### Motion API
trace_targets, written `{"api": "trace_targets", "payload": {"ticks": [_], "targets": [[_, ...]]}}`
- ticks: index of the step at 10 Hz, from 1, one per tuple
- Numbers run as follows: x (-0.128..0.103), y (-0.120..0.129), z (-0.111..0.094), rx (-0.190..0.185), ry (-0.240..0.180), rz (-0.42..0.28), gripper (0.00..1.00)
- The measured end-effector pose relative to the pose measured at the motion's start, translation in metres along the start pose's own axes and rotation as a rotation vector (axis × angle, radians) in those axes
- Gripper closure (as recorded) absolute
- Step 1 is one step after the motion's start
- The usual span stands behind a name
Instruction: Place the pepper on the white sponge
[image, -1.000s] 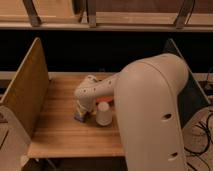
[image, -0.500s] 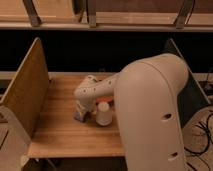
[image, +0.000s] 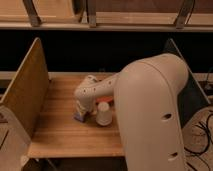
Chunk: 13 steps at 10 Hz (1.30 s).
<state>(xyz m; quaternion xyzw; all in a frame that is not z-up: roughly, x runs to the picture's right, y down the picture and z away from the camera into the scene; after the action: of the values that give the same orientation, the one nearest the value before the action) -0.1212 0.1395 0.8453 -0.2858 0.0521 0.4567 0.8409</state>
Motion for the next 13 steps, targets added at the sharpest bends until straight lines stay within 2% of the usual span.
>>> {"api": "trace_targets", "payload": {"ticks": [2,3,4,5,6,11,12,13], "targets": [[0.0000,0.0000,0.0000,0.000,0.000,0.000,0.73],[0.0000,0.0000,0.0000,0.000,0.000,0.000,0.84],[0.0000,0.0000,0.0000,0.000,0.000,0.000,0.89],[0.0000,0.0000,0.0000,0.000,0.000,0.000,0.89],[0.0000,0.0000,0.0000,0.000,0.000,0.000,0.85],[0.0000,0.0000,0.0000,0.000,0.000,0.000,0.34],[0.0000,0.0000,0.0000,0.000,0.000,0.000,0.25],[0.0000,0.0000,0.0000,0.000,0.000,0.000,0.20]]}}
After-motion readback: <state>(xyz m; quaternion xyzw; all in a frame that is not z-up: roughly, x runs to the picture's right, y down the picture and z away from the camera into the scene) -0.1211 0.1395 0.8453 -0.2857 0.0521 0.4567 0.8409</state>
